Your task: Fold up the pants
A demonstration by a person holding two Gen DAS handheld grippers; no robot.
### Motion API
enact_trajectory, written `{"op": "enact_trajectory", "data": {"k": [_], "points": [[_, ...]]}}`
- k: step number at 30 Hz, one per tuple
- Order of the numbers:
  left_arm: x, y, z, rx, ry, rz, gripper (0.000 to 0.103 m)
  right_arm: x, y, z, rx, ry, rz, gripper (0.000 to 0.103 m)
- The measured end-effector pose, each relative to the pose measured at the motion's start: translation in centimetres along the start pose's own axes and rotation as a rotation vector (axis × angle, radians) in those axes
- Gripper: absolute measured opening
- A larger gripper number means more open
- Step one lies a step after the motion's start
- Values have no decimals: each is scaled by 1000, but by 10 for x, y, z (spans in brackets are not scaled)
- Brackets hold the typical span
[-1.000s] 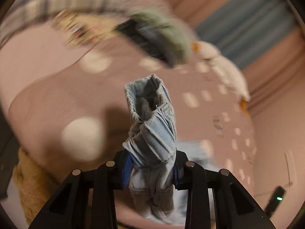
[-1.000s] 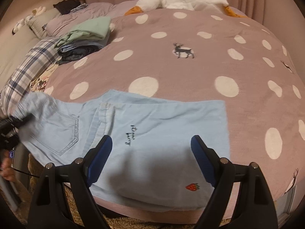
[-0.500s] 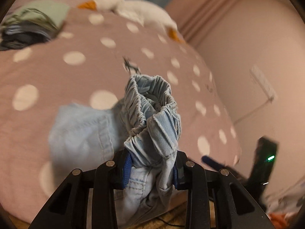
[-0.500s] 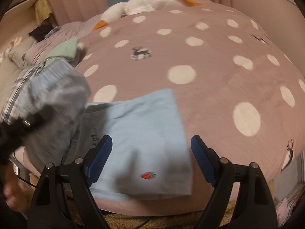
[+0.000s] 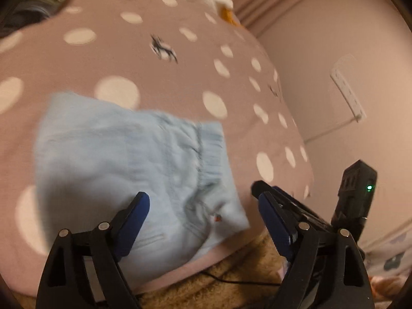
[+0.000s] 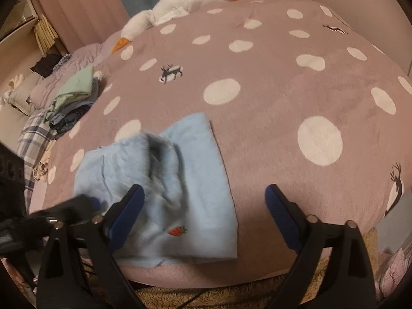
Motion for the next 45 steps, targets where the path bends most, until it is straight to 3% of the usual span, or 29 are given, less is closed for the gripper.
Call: {"op": "enact_trajectory", "data": {"k": [2,6,8,10,12,14,15,16,18,20,22,24,26,29,31,35,45], "points": [[5,9,14,50,-41,-7,86,4,4,-1,44,-3,-10,102],[9,45,35,297,-91,-24,86,3,23,-14,162,53,-20,102],[7,57,41,335,-102,-8,86,-1,38,-25,216,94,-7,102],[4,68,43,335,-97,30,86,-6,52,-40,247,135,14,102],[4,76,44,347,-97,50,86,-13,60,-55,251,176,22,95],[1,83,48,363,-100,54,86,-22,66,-74,265,218,14,71],[-1,85,51,371,-100,54,86,-23,65,-77,242,205,25,62],[-1,86,52,375,-99,55,86,-21,67,-77,219,184,56,46],[0,86,53,380,-99,52,86,-18,70,-69,229,182,53,40],[2,85,51,383,-101,44,86,-8,75,-43,317,131,27,32],[5,85,48,382,-103,36,86,1,72,-20,336,88,26,32],[8,85,46,371,-106,29,86,8,62,-5,284,42,59,32],[11,87,39,363,-105,22,84,6,49,-9,250,54,64,32],[13,98,20,390,-72,9,60,-12,24,-42,153,142,52,33],[9,104,9,370,-34,26,53,-17,20,-49,125,133,72,33],[-1,113,0,326,-4,86,52,-19,19,-50,113,129,73,34],[-28,105,7,293,36,107,53,-21,18,-53,107,141,56,36]]}}
Point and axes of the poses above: each gripper's, at about its wrist camera, not at the fingertips, and z roughly against the way its jaws point, y to its left, x to its top, the point moved 9 cm from there along -z, roughly the way its jaws point
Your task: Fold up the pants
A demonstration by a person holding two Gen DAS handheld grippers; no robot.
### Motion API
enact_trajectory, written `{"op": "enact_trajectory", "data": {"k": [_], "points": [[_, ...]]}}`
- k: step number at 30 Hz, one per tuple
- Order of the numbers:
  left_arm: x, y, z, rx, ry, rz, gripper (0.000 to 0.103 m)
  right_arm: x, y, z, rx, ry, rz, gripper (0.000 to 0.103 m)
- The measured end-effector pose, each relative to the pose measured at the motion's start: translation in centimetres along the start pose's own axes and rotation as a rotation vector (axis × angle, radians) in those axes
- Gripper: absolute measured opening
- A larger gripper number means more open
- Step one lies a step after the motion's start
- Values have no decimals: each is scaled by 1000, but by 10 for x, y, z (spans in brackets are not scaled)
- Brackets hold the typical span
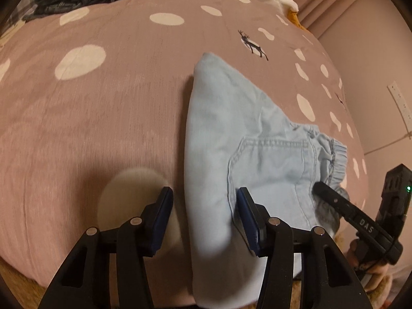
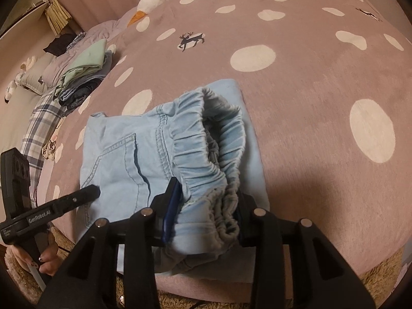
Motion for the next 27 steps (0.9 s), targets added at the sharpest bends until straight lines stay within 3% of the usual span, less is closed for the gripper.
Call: {"op": "enact_trajectory", "data": {"k": [4,6,8,10,12,18,22,23,24,26,27], "points": [[-11,-2,3,-5,21,-14,53,-3,-2,4,-22,11,12,40],[-18,-5,5,-10,46,-13,53,-5,-4,9,-49,10,20,51],[-22,-6,9,-12,54,-5,54,-5,-10,17,-109,2,24,78],[-26,-8,15,1,53,8,62,-2,-15,25,-113,-18,29,84],[-27,-15,20,-5,36,-10,74,0,-16,28,-51,-25,18,83],[-14,-19,9,-23,-1,-32,76,-7,-15,7,69,39,-37,85],[-5,-17,-11,-85,10,9,76,-8,-3,-4,79,29,-7,83],[-1,-18,-12,-97,0,1,70,-7,-1,-7,79,27,-6,77],[2,-20,-15,-103,0,-4,53,-6,0,-9,79,25,-7,71],[6,-19,-19,-99,2,11,42,-4,2,-12,75,24,3,50],[7,-20,-19,-113,7,23,35,-3,5,-12,108,28,-10,46]]}}
Point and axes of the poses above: each gripper's, at about its wrist camera, not at the fingertips, and z roughly against the way its jaws point, y to its left, x to its top, the point moved 9 cm from there along -z, roughly the way its jaws point
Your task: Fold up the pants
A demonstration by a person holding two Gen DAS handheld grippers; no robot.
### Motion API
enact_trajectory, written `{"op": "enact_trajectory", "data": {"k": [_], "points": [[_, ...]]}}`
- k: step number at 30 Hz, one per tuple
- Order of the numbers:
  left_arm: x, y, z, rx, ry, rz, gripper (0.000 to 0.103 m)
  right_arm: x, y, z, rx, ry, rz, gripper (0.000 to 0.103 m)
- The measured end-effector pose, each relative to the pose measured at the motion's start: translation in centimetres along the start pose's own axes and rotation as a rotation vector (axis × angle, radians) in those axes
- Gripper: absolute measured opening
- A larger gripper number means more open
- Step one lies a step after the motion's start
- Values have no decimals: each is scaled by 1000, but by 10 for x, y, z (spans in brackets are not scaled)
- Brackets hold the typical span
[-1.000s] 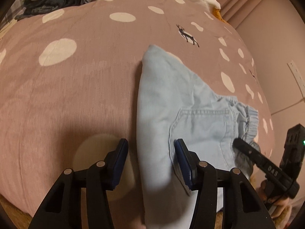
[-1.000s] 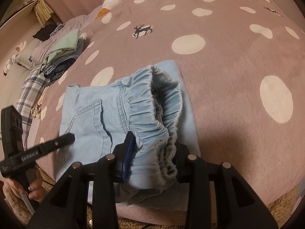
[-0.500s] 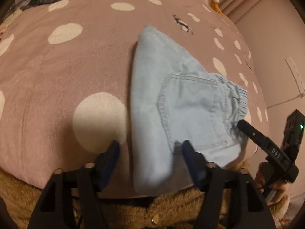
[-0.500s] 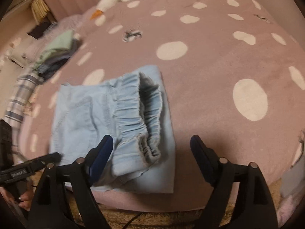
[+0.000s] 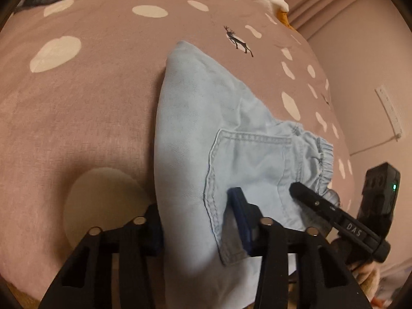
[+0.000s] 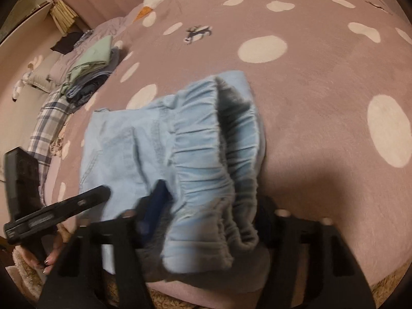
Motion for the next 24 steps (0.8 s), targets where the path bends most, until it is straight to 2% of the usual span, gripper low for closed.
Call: {"op": "enact_trajectory", "data": {"k": [1,5,12,16,19,22,24], "points": [[0,0,1,-2,2,4,34,1,1,0,14,1,-11,41],[4,-11,14,16,-14,-33,27,6,14,13,17,-30,3,35],[48,-29,42,13,-132,-114,27,51,43,40,32,-125,90,35],[74,-28,31,73,-169,-154,27,81,45,25,-4,-136,115,35],[86,-18,11,115,-151,-151,27,92,38,3,-49,-105,123,36],[89,-1,-18,155,-89,-126,27,95,26,-21,-79,-59,100,36],[86,7,-27,170,-70,-110,30,91,16,-39,-111,-13,77,40]]}}
Point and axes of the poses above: each gripper's, at about its wrist camera, not at the fingertips, and z roughly against the way its jaws point, y to its left, x to its top, the point moved 9 cm from there along -z, roughly the way its jaws point
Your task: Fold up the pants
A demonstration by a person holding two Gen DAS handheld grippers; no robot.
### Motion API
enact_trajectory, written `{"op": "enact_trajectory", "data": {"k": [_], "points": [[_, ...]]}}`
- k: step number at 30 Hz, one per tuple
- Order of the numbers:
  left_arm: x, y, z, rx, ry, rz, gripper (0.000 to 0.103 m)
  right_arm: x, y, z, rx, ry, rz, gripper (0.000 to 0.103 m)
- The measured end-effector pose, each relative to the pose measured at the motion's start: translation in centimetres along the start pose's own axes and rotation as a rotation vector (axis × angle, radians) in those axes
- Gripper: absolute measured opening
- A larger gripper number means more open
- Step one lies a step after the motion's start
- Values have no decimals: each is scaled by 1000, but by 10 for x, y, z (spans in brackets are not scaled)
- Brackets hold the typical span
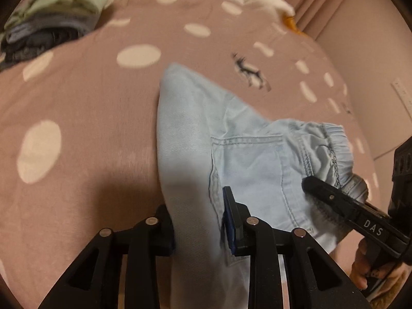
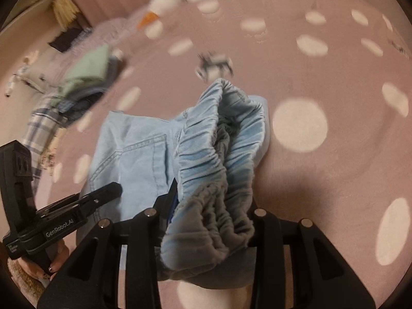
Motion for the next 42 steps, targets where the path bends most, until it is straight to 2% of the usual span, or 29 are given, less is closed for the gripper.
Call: {"op": "enact_trajectory", "data": {"k": [1,7,9,11,13,16,17,18,19,20,23,26,33,35,42], "points": [[-1,1,-1,-1,-4,3,31,-3,-3,-6,-18,14,-6,43],[-5,2,0,-1,-9,25,37,-8,-9,-10,-11,11,-31,45],[-8,0,3,26,5,-2,58,-9,-8,-7,-23,9,-28,50],[-12,-2,8,46,17,-20,65,-10,-9,-1,-52,5,-28,58],[-13,-7,23,50,-6,-35,66,-9,-10,8,-84,-7,-19,64],[-9,-17,54,62,-76,-74,81,-2,-7,35,-104,-70,8,79],[-6,-20,69,74,-116,-86,90,1,-4,50,-104,-100,15,85],[-4,-21,80,86,-151,-95,98,4,-2,58,-102,-119,19,87],[-2,-23,90,99,-179,-102,101,7,1,69,-96,-147,25,91],[-2,-23,103,117,-210,-110,102,9,5,84,-85,-180,31,94],[-3,-24,118,140,-236,-116,102,11,13,113,-61,-242,30,101],[-9,-23,128,115,-237,-102,102,8,20,127,-58,-273,45,102],[-15,-28,126,102,-222,-89,102,-4,24,130,-110,-282,70,102],[-21,-27,123,97,-194,-91,102,-5,22,128,-135,-280,75,102],[-33,-27,119,102,-163,-87,102,-10,21,128,-161,-274,77,102]]}}
Point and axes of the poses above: each gripper's, at about its wrist camera, not at the fingertips, and z roughly against the way its jaws point, y to its left, x to its top, the point moved 9 cm from there along -z, roughly the way its jaws point
